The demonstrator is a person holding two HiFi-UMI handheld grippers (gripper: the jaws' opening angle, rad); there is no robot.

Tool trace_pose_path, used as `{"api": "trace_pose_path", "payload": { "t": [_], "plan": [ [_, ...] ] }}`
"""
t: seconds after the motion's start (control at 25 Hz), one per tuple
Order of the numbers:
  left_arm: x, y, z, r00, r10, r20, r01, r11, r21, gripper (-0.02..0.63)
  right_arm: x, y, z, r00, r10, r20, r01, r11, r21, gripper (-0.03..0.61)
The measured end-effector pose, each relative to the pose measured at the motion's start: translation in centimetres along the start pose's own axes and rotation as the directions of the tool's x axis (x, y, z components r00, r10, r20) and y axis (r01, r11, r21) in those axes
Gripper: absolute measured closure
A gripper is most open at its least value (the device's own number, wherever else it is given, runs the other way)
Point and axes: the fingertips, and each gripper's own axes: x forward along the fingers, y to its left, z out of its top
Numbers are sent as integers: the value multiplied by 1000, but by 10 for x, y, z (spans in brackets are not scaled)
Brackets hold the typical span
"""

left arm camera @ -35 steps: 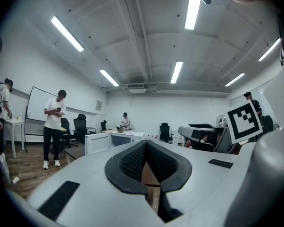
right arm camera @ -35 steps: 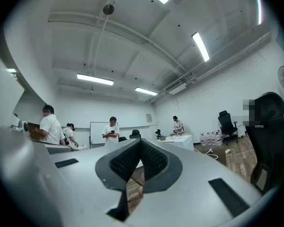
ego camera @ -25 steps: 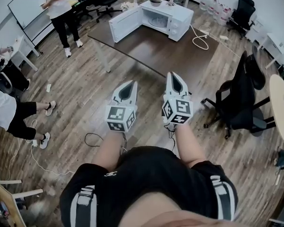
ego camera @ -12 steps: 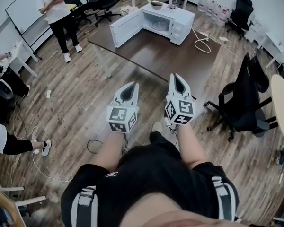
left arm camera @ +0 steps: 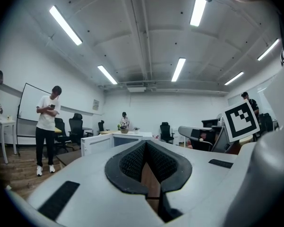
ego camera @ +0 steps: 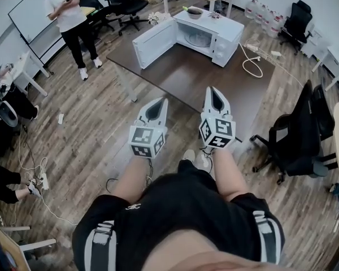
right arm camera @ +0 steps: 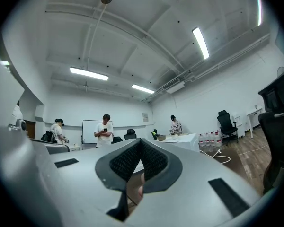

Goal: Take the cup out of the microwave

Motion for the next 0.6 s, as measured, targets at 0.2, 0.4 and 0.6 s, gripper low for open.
{"api": "trace_pose_path", "payload": {
  "t": [0.2, 0.4, 0.6],
  "plan": [
    [87, 34, 6, 1000, 4, -17, -4, 1000, 1, 612, 87, -33, -3, 1000, 5, -16, -5, 1000, -2, 578],
    [179, 66, 11, 999, 3, -36, -3, 1000, -12, 612, 172, -74, -11, 999, 4, -38, -4, 1000, -3, 578],
    [251, 86, 13, 999, -5, -49, 4, 1000, -14, 612, 233, -107, -13, 999, 9, -43, -9, 1000, -3, 577]
  ]
}}
